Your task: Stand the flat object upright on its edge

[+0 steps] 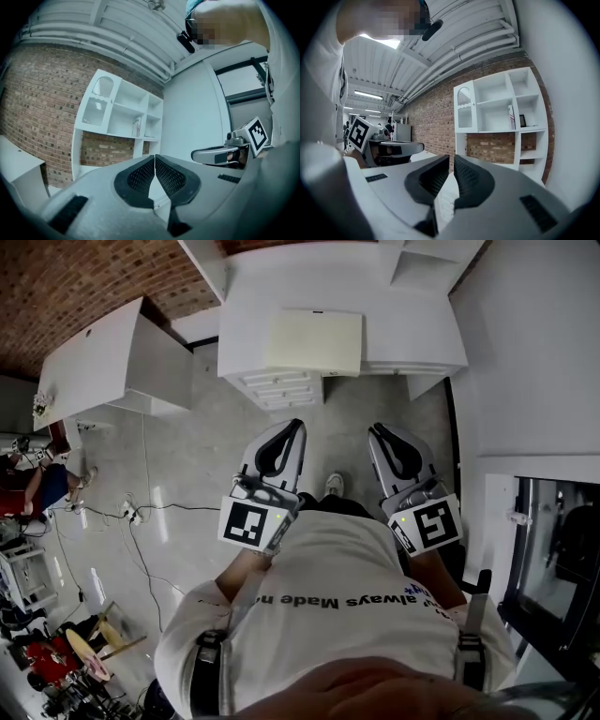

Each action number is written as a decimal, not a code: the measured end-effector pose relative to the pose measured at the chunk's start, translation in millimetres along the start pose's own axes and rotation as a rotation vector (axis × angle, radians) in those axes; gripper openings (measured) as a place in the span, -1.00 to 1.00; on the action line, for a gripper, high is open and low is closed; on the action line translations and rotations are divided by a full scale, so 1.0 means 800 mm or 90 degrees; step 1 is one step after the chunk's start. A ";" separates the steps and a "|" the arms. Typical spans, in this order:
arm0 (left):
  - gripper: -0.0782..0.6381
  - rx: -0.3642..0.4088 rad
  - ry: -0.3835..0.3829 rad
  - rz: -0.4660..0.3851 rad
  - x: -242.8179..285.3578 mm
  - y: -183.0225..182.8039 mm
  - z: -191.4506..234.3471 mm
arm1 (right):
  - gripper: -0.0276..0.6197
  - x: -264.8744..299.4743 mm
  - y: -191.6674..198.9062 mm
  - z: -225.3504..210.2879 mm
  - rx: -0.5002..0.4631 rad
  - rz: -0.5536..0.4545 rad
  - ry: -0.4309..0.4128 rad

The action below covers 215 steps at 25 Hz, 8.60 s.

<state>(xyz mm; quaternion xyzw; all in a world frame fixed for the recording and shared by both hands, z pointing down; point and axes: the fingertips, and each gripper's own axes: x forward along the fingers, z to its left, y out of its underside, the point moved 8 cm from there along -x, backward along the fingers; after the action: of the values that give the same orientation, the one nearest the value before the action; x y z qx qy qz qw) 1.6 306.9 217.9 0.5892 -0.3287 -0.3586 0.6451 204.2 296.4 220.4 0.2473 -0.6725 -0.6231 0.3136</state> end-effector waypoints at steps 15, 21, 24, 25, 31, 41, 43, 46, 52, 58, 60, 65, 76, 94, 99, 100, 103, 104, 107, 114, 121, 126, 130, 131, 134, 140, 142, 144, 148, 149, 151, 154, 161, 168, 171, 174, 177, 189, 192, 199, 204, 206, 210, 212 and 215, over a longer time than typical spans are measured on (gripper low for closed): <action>-0.75 0.004 -0.012 0.040 0.059 0.004 0.067 | -0.81 0.084 -0.004 -0.040 0.005 0.008 -0.017; -0.75 0.012 -0.022 0.047 0.087 0.002 0.135 | -0.81 0.158 -0.012 -0.050 -0.003 0.010 -0.022; -0.75 0.012 -0.009 0.026 0.110 0.001 0.169 | -0.81 0.195 -0.017 -0.059 -0.005 0.010 -0.020; -0.75 0.012 -0.007 0.026 0.119 0.001 0.180 | -0.81 0.208 -0.018 -0.063 -0.005 0.011 -0.018; -0.75 0.002 -0.001 0.043 0.166 0.003 0.252 | -0.81 0.287 -0.023 -0.088 0.005 0.019 -0.009; -0.75 0.008 0.021 0.042 0.211 0.003 0.320 | -0.81 0.362 -0.030 -0.114 0.006 0.016 0.007; -0.75 0.007 0.024 0.046 0.218 0.001 0.323 | -0.81 0.369 -0.031 -0.118 0.008 0.014 0.009; -0.75 0.010 0.029 0.044 0.228 0.001 0.328 | -0.81 0.378 -0.032 -0.127 0.011 0.011 0.012; -0.75 0.011 0.023 0.050 0.256 0.000 0.317 | -0.81 0.375 -0.036 -0.155 0.014 0.006 0.006; -0.75 0.014 0.012 0.046 0.274 0.001 0.306 | -0.81 0.371 -0.036 -0.177 0.016 0.013 -0.008; -0.75 0.014 0.012 0.043 0.277 0.002 0.304 | -0.81 0.370 -0.035 -0.182 0.015 0.013 -0.008; -0.75 0.020 0.014 0.054 0.283 0.020 0.303 | -0.81 0.367 -0.020 -0.195 0.018 0.015 -0.003; -0.75 0.036 0.034 0.142 0.302 0.096 0.294 | -0.69 0.355 0.059 -0.208 0.075 0.074 0.008; -0.75 0.083 0.080 0.270 0.314 0.254 0.275 | -0.39 0.311 0.220 -0.213 0.267 0.159 0.058; -0.75 0.105 0.083 0.311 0.319 0.306 0.274 | -0.28 0.300 0.283 -0.211 0.353 0.174 0.074; -0.75 0.113 0.085 0.320 0.321 0.315 0.274 | -0.26 0.298 0.296 -0.212 0.373 0.174 0.079; -0.75 0.130 0.097 0.348 0.325 0.341 0.278 | -0.19 0.293 0.335 -0.212 0.446 0.170 0.101; -0.75 0.137 0.099 0.356 0.325 0.350 0.280 | -0.17 0.292 0.348 -0.212 0.466 0.168 0.107; -0.75 0.156 0.100 0.377 0.327 0.373 0.284 | -0.10 0.292 0.381 -0.214 0.509 0.161 0.125; -0.75 0.190 0.123 0.417 0.337 0.407 0.281 | 0.01 0.292 0.458 -0.218 0.665 0.139 0.177; -0.75 0.215 0.133 0.457 0.346 0.435 0.287 | 0.10 0.309 0.522 -0.220 0.845 0.048 0.176; -0.74 0.222 0.141 0.480 0.351 0.444 0.290 | 0.11 0.325 0.547 -0.222 0.920 -0.028 0.155; -0.74 0.223 0.148 0.480 0.351 0.442 0.283 | 0.11 0.330 0.550 -0.225 0.942 -0.074 0.128; -0.74 0.224 0.151 0.480 0.352 0.442 0.282 | 0.11 0.331 0.549 -0.226 0.939 -0.081 0.123; -0.74 0.224 0.157 0.481 0.354 0.440 0.281 | 0.06 0.333 0.544 -0.229 0.941 -0.091 0.127; -0.74 0.209 0.167 0.475 0.358 0.435 0.290 | 0.02 0.337 0.525 -0.233 0.921 -0.081 0.139; -0.74 0.207 0.171 0.473 0.358 0.434 0.292 | 0.01 0.338 0.518 -0.234 0.909 -0.076 0.143; -0.74 0.202 0.176 0.466 0.360 0.430 0.296 | 0.01 0.341 0.510 -0.237 0.899 -0.074 0.150; -0.55 0.171 0.207 0.447 0.363 0.416 0.307 | 0.01 0.344 0.496 -0.243 0.909 -0.084 0.174; -0.44 0.166 0.216 0.447 0.364 0.413 0.309 | 0.01 0.345 0.492 -0.245 0.908 -0.085 0.178; -0.27 0.155 0.239 0.446 0.366 0.405 0.310 | 0.01 0.347 0.483 -0.250 0.898 -0.083 0.181; -0.16 0.165 0.273 0.447 0.365 0.394 0.300 | 0.00 0.349 0.469 -0.258 0.882 -0.081 0.187; -0.04 0.266 0.294 0.478 0.362 0.391 0.268 | 0.00 0.354 0.441 -0.268 0.851 -0.059 0.183; 0.00 0.326 0.293 0.485 0.367 0.380 0.268 | 0.00 0.366 0.403 -0.270 0.834 -0.054 0.172; 0.00 0.330 0.287 0.481 0.371 0.370 0.273 | 0.00 0.371 0.386 -0.273 0.819 -0.067 0.155; 0.00 0.340 0.276 0.476 0.368 0.362 0.280 | 0.00 0.378 0.366 -0.270 0.797 -0.076 0.136; 0.01 0.348 0.260 0.471 0.367 0.354 0.286 | 0.00 0.386 0.348 -0.268 0.786 -0.085 0.119; 0.05 0.356 0.177 0.471 0.365 0.322 0.321 | 0.00 0.418 0.290 -0.244 0.725 -0.098 -0.014; 0.06 0.369 0.158 0.474 0.364 0.320 0.322 | 0.00 0.423 0.277 -0.244 0.704 -0.096 -0.042; 0.05 0.342 0.080 0.453 0.343 0.318 0.327 | 0.00 0.434 0.247 -0.222 0.659 -0.083 -0.106; 0.05 0.288 0.035 0.447 0.322 0.322 0.343 | 0.00 0.452 0.232 -0.193 0.617 -0.052 -0.161; 0.05 0.273 0.020 0.447 0.316 0.325 0.350 | 0.00 0.459 0.229 -0.183 0.591 -0.034 -0.175; 0.05 0.235 0.003 0.449 0.307 0.332 0.358 | 0.00 0.470 0.225 -0.166 0.531 0.004 -0.201; 0.05 0.215 -0.008 0.444 0.303 0.333 0.363 | 0.00 0.476 0.223 -0.159 0.503 0.018 -0.213; 0.05 0.191 -0.024 0.435 0.297 0.334 0.371 | 0.00 0.487 0.217 -0.151 0.471 0.034 -0.226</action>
<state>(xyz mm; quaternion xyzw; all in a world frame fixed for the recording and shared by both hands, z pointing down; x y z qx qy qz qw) -104.2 -37.7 510.8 0.5268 -0.5670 -0.0811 0.6281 36.6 -50.4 440.4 0.2147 -0.9010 -0.3640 0.0983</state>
